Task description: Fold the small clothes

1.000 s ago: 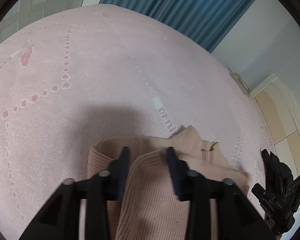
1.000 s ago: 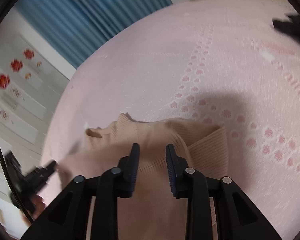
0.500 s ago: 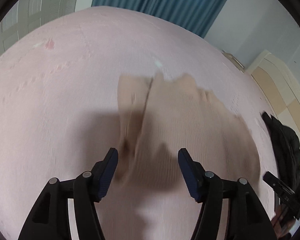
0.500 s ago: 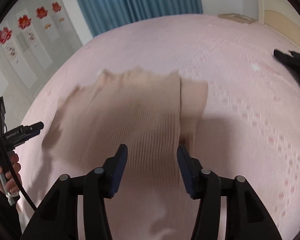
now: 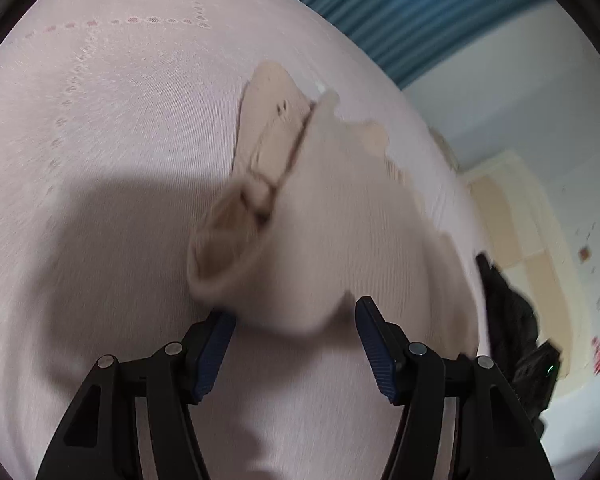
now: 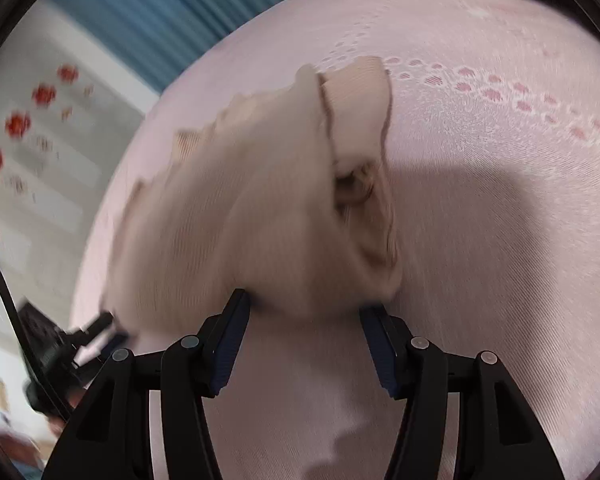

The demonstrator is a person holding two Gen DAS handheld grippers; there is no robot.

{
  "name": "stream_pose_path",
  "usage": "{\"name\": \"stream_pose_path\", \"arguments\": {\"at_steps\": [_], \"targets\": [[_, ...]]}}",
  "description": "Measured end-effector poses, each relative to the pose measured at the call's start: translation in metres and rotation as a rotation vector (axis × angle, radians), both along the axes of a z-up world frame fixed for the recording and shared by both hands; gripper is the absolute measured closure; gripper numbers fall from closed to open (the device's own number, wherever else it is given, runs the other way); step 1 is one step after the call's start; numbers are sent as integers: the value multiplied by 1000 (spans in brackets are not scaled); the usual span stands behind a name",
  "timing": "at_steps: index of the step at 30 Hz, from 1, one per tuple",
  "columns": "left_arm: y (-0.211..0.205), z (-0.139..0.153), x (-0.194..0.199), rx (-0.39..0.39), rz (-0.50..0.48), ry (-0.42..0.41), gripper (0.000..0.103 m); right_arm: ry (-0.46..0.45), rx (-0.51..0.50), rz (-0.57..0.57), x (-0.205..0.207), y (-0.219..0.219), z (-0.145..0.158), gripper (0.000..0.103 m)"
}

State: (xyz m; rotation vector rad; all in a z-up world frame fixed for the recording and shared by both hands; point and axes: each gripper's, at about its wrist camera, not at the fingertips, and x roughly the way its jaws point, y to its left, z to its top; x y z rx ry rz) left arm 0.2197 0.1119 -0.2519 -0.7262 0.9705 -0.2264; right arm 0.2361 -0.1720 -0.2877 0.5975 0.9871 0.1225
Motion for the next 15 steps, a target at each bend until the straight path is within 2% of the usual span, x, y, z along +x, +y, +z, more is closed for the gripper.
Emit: {"name": "stream_pose_path", "arguments": {"at_steps": [2,4,5,6,8,11,15], "targets": [[4,-2,13,-26,30,3,51,-17,71,-40,11,-9,-4,46],[6,-3,23,-5,51,19,76,-20,92,-53,22,-13,-5,48],[7,-4,26,0,52,27,82,-17,79,-60,27,-13,-6,63],[8,-6,30,-9,46,36,90,-6,58,-53,33,-12,-6,87],[6,-1,28,10,40,20,93,15,44,-34,39,-10,-5,92],[-6,17,14,113,-5,-26,93,-9,2,-21,32,-6,8,94],[-11,28,-16,170,-32,-10,93,-7,-8,-8,9,-10,20,94]]}}
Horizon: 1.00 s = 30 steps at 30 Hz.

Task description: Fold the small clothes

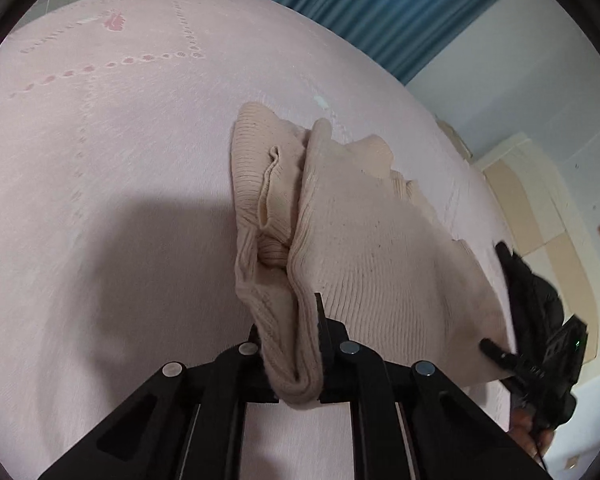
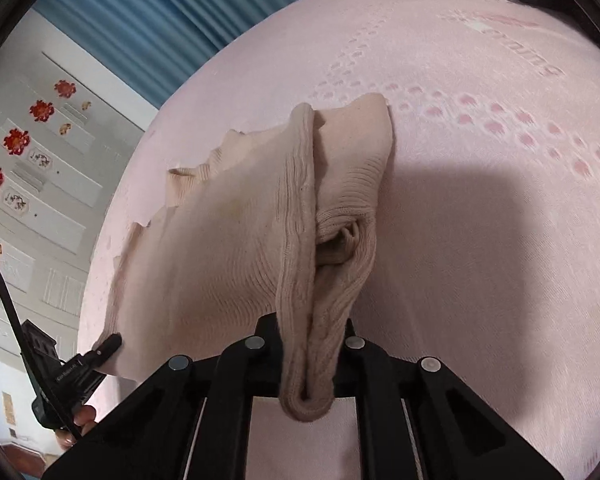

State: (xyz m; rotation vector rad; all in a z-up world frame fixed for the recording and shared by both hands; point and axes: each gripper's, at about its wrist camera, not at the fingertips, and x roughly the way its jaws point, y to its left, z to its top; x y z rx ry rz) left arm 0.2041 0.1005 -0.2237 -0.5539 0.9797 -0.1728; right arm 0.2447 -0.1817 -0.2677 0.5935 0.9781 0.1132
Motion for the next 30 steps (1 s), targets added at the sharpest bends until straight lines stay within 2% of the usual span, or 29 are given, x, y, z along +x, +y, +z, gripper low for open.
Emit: {"name": "stream_pose_path", "arguments": {"at_steps": [8,13,17,18,20,28,30], "targets": [[-4,3,-95,6,-10,47,93,37,-29,50,-101,-2,6,94],[-11,9,-145,69,-39,78,90,50,-104,91,-154,1,14,94],[-17,11,-161,194,-58,123,76,88,-254,124,-171,11,19,77],[-18,14,-164,223,-70,125,74,92,-318,126,-175,13,22,77],[-15,21,-169,249,-74,113,71,77,-375,125,-182,13,30,77],[-13,67,-165,307,-71,-1,48,-13,-421,75,-192,5,69,69],[-9,73,-162,312,-76,-26,46,-26,-416,71,-188,9,75,69]]}}
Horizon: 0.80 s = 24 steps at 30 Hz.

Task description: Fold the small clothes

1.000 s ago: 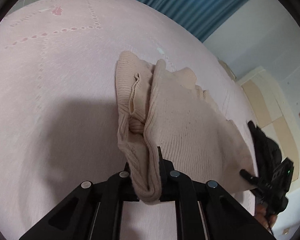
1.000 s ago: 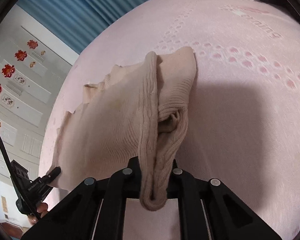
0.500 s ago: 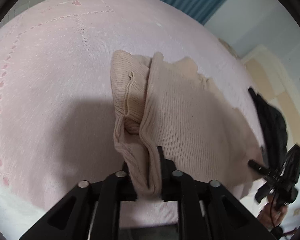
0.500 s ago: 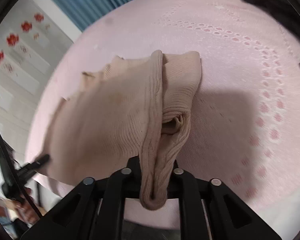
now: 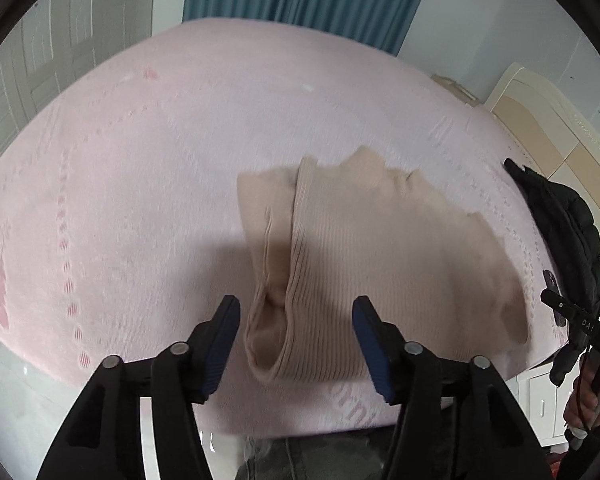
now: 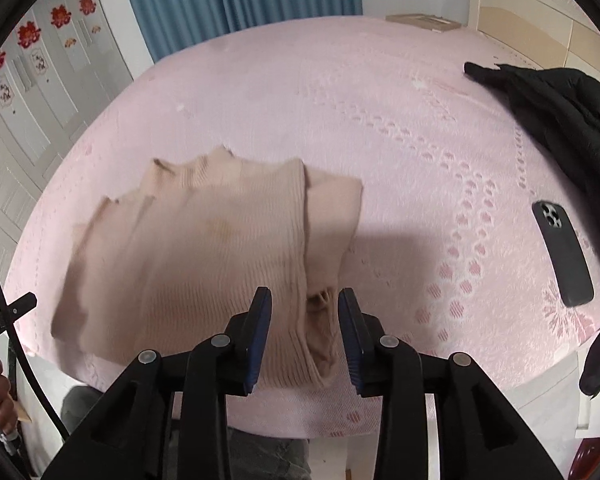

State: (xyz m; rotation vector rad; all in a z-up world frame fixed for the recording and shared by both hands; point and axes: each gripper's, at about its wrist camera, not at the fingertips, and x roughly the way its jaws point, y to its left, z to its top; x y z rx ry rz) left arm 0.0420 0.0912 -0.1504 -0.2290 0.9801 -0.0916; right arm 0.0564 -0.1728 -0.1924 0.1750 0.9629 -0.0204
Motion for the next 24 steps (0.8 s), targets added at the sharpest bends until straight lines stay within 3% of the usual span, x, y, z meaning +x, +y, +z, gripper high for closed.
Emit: {"name": "stream_pose_path", "arguments": {"at_steps": [8,13,17,20,21,22,23,24], "targets": [[-10,-14,62,-143,-35,13,50,-23,36,-13,48,11,-4,69],[-19,-37,114,-115,-37,26,60,-1,50,-38,90,5,-27,69],[-15,-59,143,-93,22,52,63,21,59,-57,119,1,-45,69],[-11,-75,155,-109,50,77,76,35,40,-72,139,1,-58,69],[-10,-76,157,-113,57,72,90,34,41,-74,145,1,-60,69],[-7,-77,158,-134,53,71,96,31,43,-71,149,2,-61,72],[-4,-76,158,-151,56,59,96,22,49,-57,152,4,-62,90],[0,-74,156,-153,67,40,96,21,57,-31,155,7,-61,98]]}}
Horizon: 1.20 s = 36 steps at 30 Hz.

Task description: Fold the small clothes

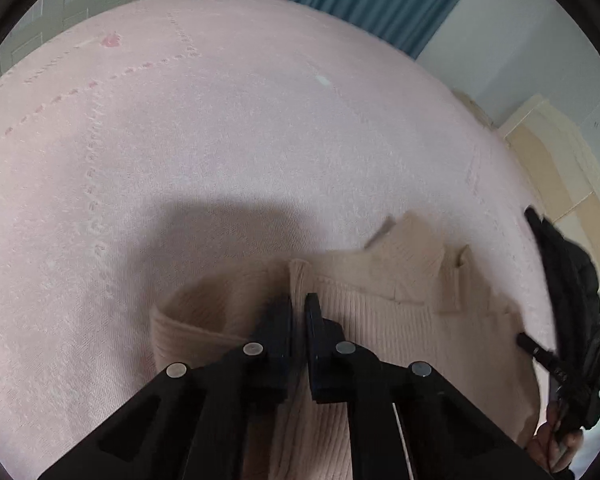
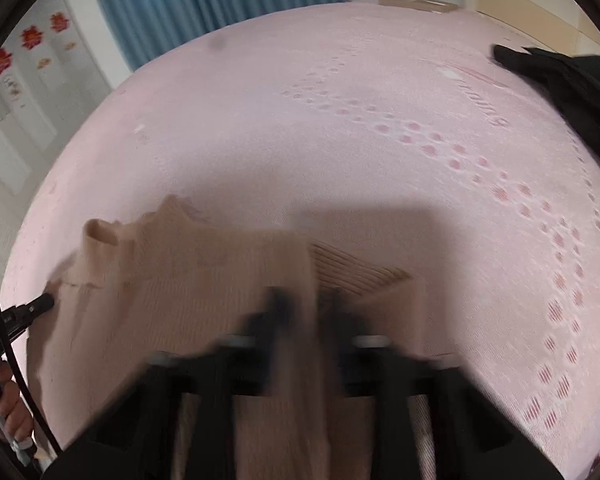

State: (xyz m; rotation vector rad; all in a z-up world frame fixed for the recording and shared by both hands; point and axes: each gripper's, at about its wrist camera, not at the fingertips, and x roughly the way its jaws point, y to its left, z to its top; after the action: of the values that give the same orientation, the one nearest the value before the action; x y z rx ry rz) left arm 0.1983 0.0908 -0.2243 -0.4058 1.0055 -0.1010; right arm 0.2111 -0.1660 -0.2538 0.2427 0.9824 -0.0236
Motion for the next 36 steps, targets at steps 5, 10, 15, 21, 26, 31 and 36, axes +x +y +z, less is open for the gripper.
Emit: {"name": "stream_pose_path", "arguments": {"at_steps": [5,10,15,21,26,31,36], "targets": [[11,-9,-3,12,25,0,96,-18,-36,-47,-1,-9,-5,98],[7,-6,-3,30,6,-5,90,0,-100,-47,2,1,-7,97],[0,22,-10,107,-42,-47,67,-78,-147,-29,-13,21,29,70],[-34,29,0,70,-181,-94,50,-103,-146,108,-2,70,33,65],[-46,-12,5,199,-159,-60,54,-16,-185,82,15,75,-8,65],[-49,-13,-5,242,-169,-114,52,-51,-173,64,12,73,-16,65],[-55,-12,-4,275,-184,-107,50,-44,-255,72,11,84,-17,65]]}}
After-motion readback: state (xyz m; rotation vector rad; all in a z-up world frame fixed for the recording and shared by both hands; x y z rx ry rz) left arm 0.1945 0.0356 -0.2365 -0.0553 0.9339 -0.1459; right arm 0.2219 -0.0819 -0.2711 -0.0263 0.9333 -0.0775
